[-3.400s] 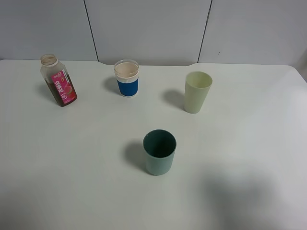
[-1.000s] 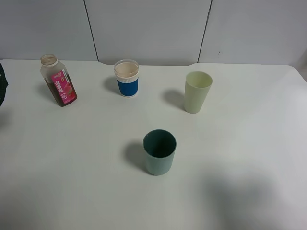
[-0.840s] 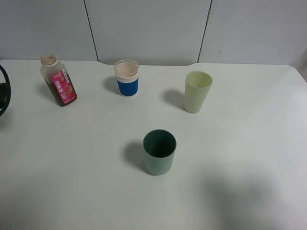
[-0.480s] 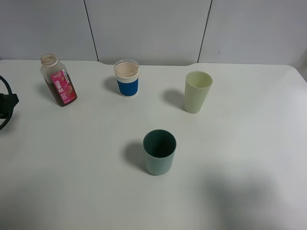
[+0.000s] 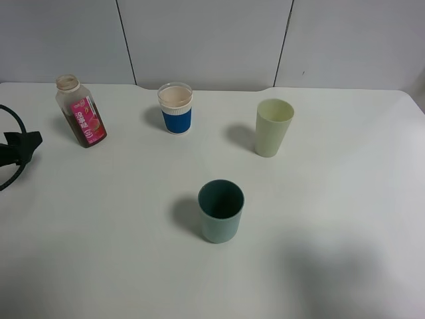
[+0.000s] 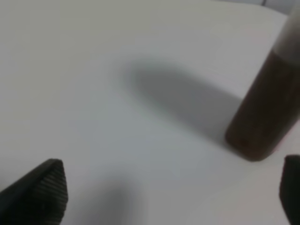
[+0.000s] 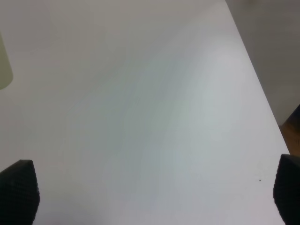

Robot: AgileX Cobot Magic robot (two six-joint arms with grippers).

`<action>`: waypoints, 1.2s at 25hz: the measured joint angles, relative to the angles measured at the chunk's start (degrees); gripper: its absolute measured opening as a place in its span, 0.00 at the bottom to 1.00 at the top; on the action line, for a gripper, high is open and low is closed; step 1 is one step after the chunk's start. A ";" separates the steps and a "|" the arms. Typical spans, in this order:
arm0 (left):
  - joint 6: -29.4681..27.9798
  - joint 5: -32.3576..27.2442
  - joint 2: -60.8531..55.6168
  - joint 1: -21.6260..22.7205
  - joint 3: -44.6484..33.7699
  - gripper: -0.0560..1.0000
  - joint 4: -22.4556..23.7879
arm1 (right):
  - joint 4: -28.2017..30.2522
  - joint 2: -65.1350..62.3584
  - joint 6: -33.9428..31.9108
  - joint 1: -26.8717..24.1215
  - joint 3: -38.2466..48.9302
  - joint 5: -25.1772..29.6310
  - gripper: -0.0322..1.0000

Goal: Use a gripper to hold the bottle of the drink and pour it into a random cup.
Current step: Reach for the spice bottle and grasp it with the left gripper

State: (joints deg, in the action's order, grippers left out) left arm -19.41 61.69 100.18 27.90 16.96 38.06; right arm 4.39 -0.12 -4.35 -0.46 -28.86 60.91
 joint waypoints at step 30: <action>-2.32 4.09 16.47 -11.49 19.19 0.95 9.96 | 0.00 0.00 0.00 0.00 0.00 0.00 1.00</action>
State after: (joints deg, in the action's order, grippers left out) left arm -21.73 65.78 116.64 16.41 36.16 48.02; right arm 4.39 -0.12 -4.35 -0.46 -28.86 60.91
